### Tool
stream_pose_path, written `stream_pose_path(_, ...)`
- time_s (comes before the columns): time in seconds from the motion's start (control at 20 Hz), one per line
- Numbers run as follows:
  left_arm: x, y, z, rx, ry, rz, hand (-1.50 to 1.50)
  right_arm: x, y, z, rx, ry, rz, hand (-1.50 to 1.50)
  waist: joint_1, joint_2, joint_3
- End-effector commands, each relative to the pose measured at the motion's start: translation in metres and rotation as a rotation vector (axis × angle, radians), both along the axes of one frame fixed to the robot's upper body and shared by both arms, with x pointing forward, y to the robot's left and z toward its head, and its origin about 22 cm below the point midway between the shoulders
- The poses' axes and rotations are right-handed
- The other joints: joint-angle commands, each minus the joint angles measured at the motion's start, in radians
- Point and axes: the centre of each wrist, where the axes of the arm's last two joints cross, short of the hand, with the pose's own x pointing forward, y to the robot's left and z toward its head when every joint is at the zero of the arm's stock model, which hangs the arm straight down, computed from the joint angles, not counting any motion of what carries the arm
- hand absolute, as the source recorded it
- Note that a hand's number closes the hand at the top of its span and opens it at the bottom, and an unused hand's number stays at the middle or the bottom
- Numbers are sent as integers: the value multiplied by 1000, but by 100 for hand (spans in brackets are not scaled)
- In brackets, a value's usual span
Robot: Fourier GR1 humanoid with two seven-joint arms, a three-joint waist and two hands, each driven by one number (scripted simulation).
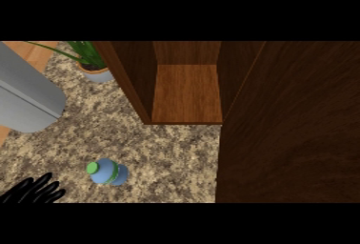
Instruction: Pick up the bottled water, place it into the cabinet and close the cabinet
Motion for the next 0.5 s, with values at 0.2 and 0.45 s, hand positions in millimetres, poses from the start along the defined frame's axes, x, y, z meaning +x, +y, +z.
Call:
stream_pose_path(0.2, -6, 19, -5, -10, -20, 17, -150, -27, 2, -16, -10, -5, 13, -150, -4, 0, 0)
stream_pose_path(0.45, 10, 25, -1, -20, -39, 42, -150, -3, 0, -11, 3, -4, 15, -150, -1, 2, 0)
